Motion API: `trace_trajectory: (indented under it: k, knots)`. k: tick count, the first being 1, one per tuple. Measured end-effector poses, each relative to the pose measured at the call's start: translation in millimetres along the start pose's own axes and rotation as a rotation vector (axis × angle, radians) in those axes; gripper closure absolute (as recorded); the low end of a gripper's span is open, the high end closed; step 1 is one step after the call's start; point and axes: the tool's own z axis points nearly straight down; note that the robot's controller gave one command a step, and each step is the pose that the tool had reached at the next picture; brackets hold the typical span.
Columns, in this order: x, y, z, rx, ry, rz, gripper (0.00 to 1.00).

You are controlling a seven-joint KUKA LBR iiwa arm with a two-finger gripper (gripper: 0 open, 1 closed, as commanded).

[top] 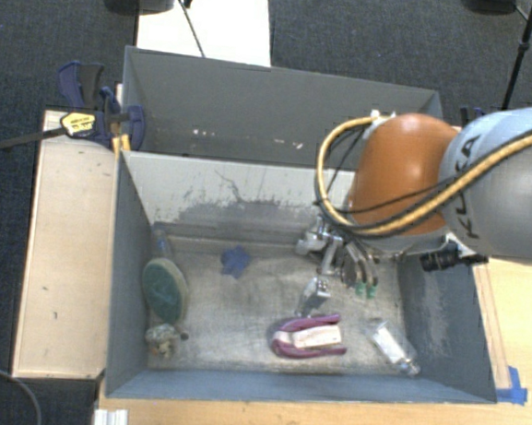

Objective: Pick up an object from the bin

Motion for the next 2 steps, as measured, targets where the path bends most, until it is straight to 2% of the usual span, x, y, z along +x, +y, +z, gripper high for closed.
trace_trajectory:
  k: [1,2]
  knots:
    - [12.3,-29.4,83.4,-0.001,-0.004,-0.168,0.0]
    - [48.9,-63.9,98.3,-0.006,-0.015,-0.156,0.0]
